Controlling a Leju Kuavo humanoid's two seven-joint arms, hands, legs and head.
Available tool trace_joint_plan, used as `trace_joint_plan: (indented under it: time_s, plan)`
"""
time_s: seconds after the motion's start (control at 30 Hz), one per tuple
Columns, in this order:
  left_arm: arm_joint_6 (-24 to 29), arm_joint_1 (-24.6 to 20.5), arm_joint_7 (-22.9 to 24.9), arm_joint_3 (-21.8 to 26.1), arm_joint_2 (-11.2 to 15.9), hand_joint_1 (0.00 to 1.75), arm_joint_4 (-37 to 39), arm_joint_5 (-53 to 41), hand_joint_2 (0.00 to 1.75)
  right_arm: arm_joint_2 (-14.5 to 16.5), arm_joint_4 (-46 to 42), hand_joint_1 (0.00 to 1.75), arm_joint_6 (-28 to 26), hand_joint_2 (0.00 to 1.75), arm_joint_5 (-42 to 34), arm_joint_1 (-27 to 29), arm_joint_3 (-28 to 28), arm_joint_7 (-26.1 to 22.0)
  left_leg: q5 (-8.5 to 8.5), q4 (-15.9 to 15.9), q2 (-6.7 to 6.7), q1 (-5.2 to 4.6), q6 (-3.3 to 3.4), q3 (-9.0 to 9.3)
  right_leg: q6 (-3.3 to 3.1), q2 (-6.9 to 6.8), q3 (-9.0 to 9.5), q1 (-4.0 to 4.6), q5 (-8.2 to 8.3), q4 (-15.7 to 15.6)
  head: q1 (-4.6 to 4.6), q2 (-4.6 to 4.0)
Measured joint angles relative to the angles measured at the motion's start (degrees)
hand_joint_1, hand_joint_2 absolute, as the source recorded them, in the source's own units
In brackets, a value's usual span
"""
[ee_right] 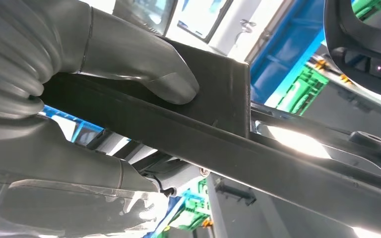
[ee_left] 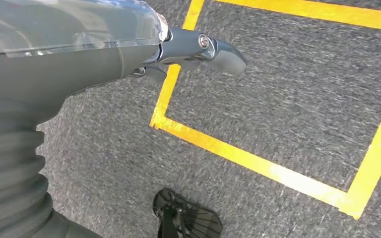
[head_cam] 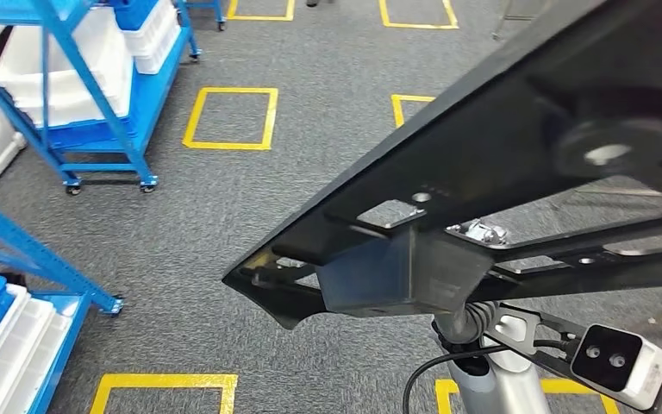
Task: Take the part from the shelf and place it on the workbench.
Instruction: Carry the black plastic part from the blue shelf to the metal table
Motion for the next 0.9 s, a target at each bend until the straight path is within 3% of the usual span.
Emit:
trace_joint_plan:
  time_s: [0.03,0.07,0.13,0.2,0.23,0.3,0.37,0.43,0.5,0.53,0.57,0.6,0.67,0.73,0.8,0.83,0.9]
  plan:
    - [0.01,0.0,0.02,0.01,0.19,0.0,0.0,-0.01,1.75,0.0,-0.01,1.75,0.34,1.75,-0.25,0.1,-0.1,0.13,-0.11,0.01,0.77,-0.02,-0.05,0.07,0.06,-0.27,-0.05,-0.09,0.59,0.09,0.0,-0.01]
    - [0.03,-0.07,0.03,0.01,0.34,0.0,0.0,-0.03,1.75,0.01,-0.02,1.75,0.56,1.75,-0.5,0.15,-0.18,0.2,-0.24,0.02,1.44,-0.04,-0.15,0.22,0.02,-0.64,1.15,-0.14,2.1,-2.16,0.0,0.0]
    - [0.09,-0.21,0.1,0.0,0.6,0.0,0.0,-0.01,1.75,0.01,-0.01,1.75,0.85,1.75,-1.01,-0.01,-0.27,0.19,-0.61,0.05,2.59,-0.17,-0.54,0.67,-0.5,-2.84,5.59,0.21,5.42,-10.29,0.0,0.0]
    - [0.37,-0.25,0.32,0.0,0.81,0.0,-0.01,0.03,1.75,0.02,0.03,1.75,1.1,1.75,-1.47,-0.27,-0.31,-0.02,-1.0,0.07,3.61,-0.41,-1.13,1.04,-1.31,-4.53,8.21,0.82,6.59,-15.36,0.0,0.01]
    - [0.69,-0.26,0.55,0.01,0.94,0.0,-0.02,0.04,1.75,0.02,0.05,1.75,1.26,1.75,-1.68,-0.34,-0.36,-0.19,-1.14,0.04,4.15,-0.51,-1.44,1.18,-1.64,-4.53,8.33,1.1,6.39,-15.89,0.0,0.01]
    - [1.49,-0.37,1.2,0.02,1.32,0.0,-0.06,-0.05,1.75,0.04,0.05,1.75,1.61,1.75,-2.02,-0.3,-0.6,-0.54,-1.53,0.03,4.82,-0.4,-2.07,1.56,-2.23,-3.09,8.38,1.04,6.58,-16.24,0.0,0.01]
    - [1.98,-0.41,1.79,0.01,1.8,0.0,-0.1,-0.27,1.75,0.22,0.0,1.75,1.83,1.75,-2.1,-0.24,-0.91,-0.72,-3.19,2.11,2.63,-0.16,-2.51,0.94,-2.91,-1.84,8.74,0.73,6.84,-16.81,0.0,0.0]
    - [2.09,-0.13,2.17,0.0,2.33,0.0,-0.11,-0.52,1.75,0.61,-0.05,1.75,1.86,1.75,-1.66,-0.03,-1.14,-0.79,-6.64,8.66,-0.41,0.0,-2.69,-2.15,-3.4,-0.55,8.91,0.6,6.91,-16.98,0.0,0.0]
    - [1.97,0.22,2.39,0.01,2.71,0.0,-0.1,-0.68,1.75,0.89,-0.07,1.75,1.73,1.75,-0.84,0.54,-1.27,-0.79,-8.83,15.4,-1.21,0.03,-2.84,-5.76,-3.56,1.04,8.92,0.66,6.87,-16.93,0.0,0.0]
    - [1.67,0.31,2.37,0.01,2.79,0.0,-0.1,-0.71,1.75,0.92,-0.1,1.75,1.5,1.75,-0.36,0.83,-1.31,-0.79,-8.32,16.22,-1.28,0.05,-2.88,-6.48,-3.55,1.87,8.94,0.66,6.85,-16.86,0.0,0.0]
    - [1.26,0.32,2.27,0.01,2.82,0.0,-0.09,-0.73,1.75,0.92,-0.16,1.75,1.13,1.75,0.09,1.08,-1.32,-0.79,-6.68,14.72,-1.38,0.11,-2.89,-6.12,-3.48,2.7,8.99,0.62,6.8,-16.75,0.0,0.0]
    - [0.7,0.27,2.04,0.01,2.82,0.0,-0.09,-0.73,1.75,0.92,-0.25,1.75,0.74,1.75,0.48,1.23,-1.32,-0.79,-4.29,11.26,-1.89,0.22,-2.9,-4.8,-3.34,3.49,9.03,0.55,6.71,-16.56,0.0,0.0]
    - [-0.33,0.15,1.32,-0.01,2.8,0.0,-0.09,-0.64,1.75,0.92,-0.4,1.75,0.23,1.75,0.82,1.31,-1.32,-0.82,-1.09,4.09,-4.5,0.55,-2.82,-1.82,-2.83,4.95,8.84,0.49,6.46,-15.96,0.0,0.0]
    - [-0.88,0.02,0.72,-0.02,2.76,0.0,-0.09,-0.48,1.75,0.92,-0.44,1.75,0.21,1.75,0.92,1.32,-1.32,-0.85,-0.65,1.29,-6.08,0.56,-2.51,-0.6,-2.1,6.24,8.38,0.41,6.51,-15.67,-0.01,-0.01]
    - [-0.9,-0.26,0.57,-0.02,2.7,0.0,-0.09,-0.36,1.75,0.92,-0.51,1.75,0.26,1.75,1.18,1.39,-1.38,-0.85,-0.46,0.97,-5.01,0.45,-1.84,-0.4,-1.33,7.24,8.07,0.26,6.78,-15.79,-0.01,-0.01]
    - [-0.85,-0.43,0.53,-0.02,2.67,0.0,-0.09,-0.34,1.75,0.91,-0.6,1.75,0.27,1.75,1.33,1.44,-1.43,-0.86,-0.31,0.73,-4.36,0.49,-1.38,-0.25,-1.03,6.6,7.84,0.31,6.53,-15.4,0.0,-0.01]
    - [-0.84,-0.54,0.33,-0.02,2.58,0.0,-0.09,-0.49,1.75,0.9,-0.74,1.75,0.19,1.75,1.54,1.48,-1.51,-0.86,-0.07,0.26,-2.88,0.51,-0.57,-0.04,-0.63,3.41,5.93,0.39,4.26,-11.44,0.01,0.0]
